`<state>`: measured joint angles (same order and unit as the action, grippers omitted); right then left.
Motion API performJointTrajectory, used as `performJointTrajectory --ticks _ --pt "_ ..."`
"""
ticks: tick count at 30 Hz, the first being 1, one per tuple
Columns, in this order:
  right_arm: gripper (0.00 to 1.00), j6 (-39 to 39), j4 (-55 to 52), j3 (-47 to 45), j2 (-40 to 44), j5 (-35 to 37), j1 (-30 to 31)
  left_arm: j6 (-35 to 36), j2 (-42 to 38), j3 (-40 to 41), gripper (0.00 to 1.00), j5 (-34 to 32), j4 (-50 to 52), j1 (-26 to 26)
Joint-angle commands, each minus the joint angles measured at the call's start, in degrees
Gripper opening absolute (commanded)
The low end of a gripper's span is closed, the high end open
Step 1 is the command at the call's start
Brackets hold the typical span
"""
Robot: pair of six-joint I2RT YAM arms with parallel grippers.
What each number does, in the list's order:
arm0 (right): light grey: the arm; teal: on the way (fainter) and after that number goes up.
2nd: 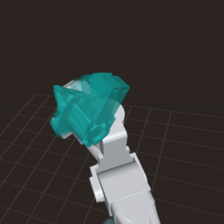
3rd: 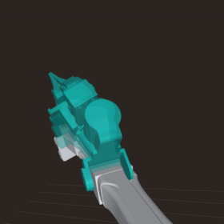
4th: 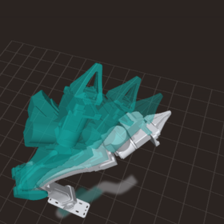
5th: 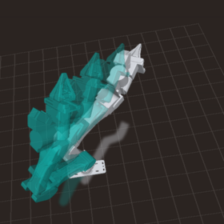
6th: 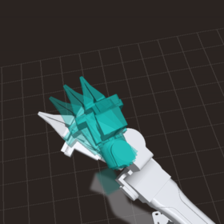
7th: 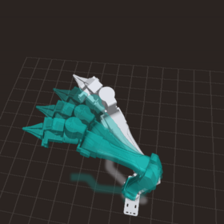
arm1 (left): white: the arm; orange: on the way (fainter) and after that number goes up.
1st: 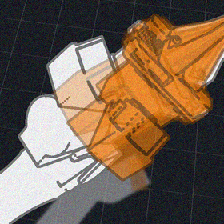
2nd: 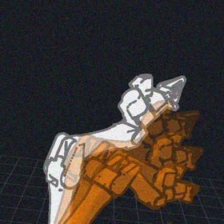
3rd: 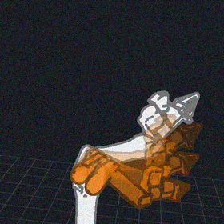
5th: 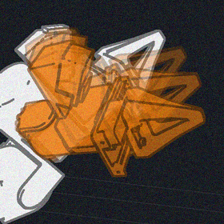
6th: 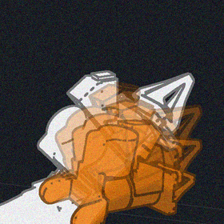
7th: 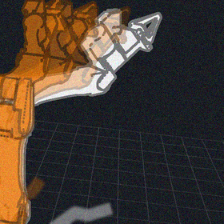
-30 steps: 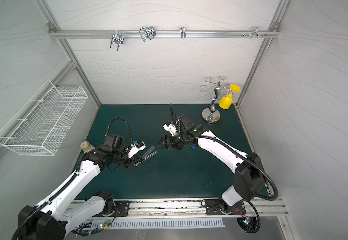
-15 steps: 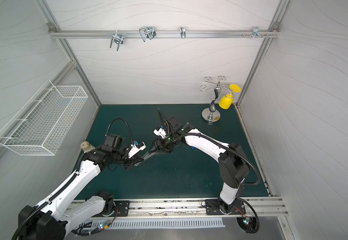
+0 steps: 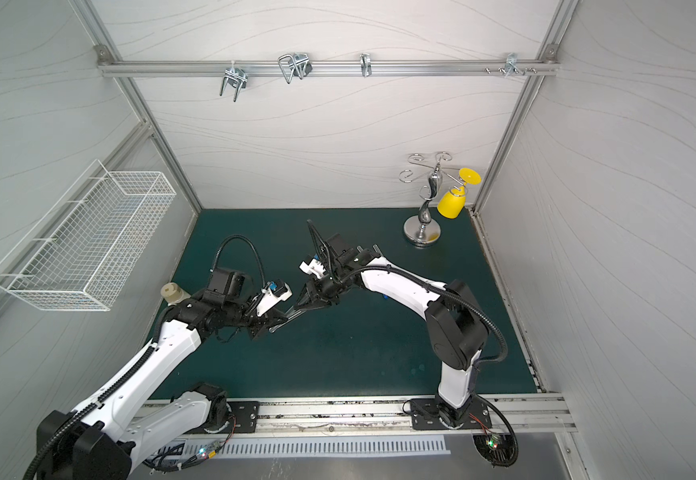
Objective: Insert stoppers into test tubes
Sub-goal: Pick up the test tube at the center of the board.
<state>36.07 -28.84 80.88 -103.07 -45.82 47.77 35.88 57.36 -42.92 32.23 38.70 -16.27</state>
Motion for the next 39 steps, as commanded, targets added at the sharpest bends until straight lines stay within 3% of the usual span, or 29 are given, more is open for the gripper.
performJointTrajectory --ticks 1,10,18,19,24,28,32,35,39 --pt "0.25 0.35 0.45 1.81 -1.41 -1.18 0.44 1.56 0.17 -1.03 0.0 1.65 0.59 0.01" --pt "0.26 0.58 0.63 2.88 -2.45 -1.5 0.48 1.65 0.29 -1.07 0.0 1.79 0.74 -0.08" --pt "0.07 0.39 0.76 2.84 -2.45 -1.98 0.14 1.46 0.07 -1.07 0.0 1.54 0.77 -0.08" --pt "0.06 0.4 0.89 2.62 -2.24 -1.99 -0.07 1.19 0.02 -1.16 0.04 1.36 0.63 -0.08" --pt "0.06 1.2 2.31 0.12 1.19 -1.93 -2.49 -1.45 -0.49 -1.59 0.44 1.13 -0.35 0.57" --pt "0.07 5.01 8.5 -5.03 6.05 -3.17 -6.08 -7.11 -0.36 -3.69 0.64 1.52 -2.27 1.07" --pt "0.07 9.77 15.49 -10.09 10.72 -4.67 -9.49 -15.49 0.86 -9.88 0.75 1.65 -3.31 1.09" --pt "0.07 13.02 20.38 -13.05 13.82 -5.58 -11.71 -20.5 1.96 -14.97 0.78 0.62 -2.79 1.16" --pt "0.07 17.47 26.86 -16.5 17.79 -5.83 -13.39 -27.6 0.67 -16.94 0.8 4.41 -5.21 2.45"
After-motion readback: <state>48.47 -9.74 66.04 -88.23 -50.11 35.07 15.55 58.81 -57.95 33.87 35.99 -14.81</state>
